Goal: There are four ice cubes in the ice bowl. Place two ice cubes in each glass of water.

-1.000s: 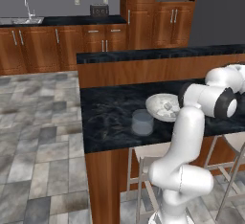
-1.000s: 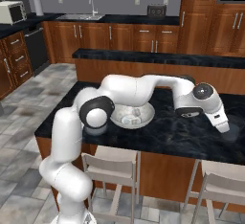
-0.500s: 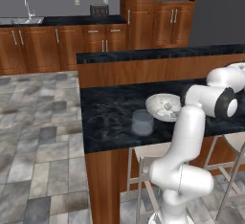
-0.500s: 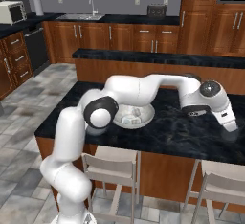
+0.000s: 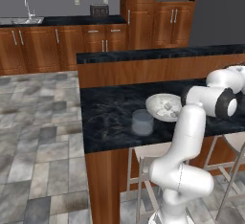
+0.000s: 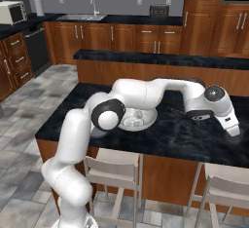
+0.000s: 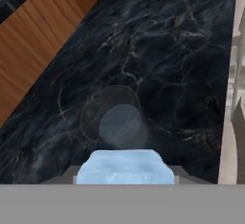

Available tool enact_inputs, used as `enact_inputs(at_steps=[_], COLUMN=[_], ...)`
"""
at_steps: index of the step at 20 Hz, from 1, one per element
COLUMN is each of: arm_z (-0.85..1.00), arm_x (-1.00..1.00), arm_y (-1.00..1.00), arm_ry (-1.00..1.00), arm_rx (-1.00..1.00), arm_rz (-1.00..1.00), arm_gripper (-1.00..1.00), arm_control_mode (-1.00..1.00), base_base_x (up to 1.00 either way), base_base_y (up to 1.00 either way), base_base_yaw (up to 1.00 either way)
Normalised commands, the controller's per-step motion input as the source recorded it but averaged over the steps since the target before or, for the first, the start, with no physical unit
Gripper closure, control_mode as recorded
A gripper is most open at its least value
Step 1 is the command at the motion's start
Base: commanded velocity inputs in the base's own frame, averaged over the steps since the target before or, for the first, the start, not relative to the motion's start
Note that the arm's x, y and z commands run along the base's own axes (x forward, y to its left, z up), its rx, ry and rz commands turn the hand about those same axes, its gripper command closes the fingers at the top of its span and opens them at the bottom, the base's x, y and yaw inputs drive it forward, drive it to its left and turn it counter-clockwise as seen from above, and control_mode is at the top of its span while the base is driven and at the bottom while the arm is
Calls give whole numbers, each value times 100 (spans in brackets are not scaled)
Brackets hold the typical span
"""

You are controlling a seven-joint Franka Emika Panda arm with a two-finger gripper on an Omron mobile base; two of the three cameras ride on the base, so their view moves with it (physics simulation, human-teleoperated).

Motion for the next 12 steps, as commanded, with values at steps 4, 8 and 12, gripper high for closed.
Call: enact_inputs(at_steps=[4, 8, 12], arm_z=[-30, -18, -3], arm_x=[37, 33, 12], arm_y=[-9, -37, -56], arm_ry=[0, 0, 0], arm_rx=[0, 2, 5], arm_rz=[0, 0, 0], arm_gripper=[100, 100, 100], arm_control_mode=[-100, -100, -100], base_base_x=[0, 0, 0], base_base_y=[0, 0, 0], base_base_yaw=[0, 0, 0])
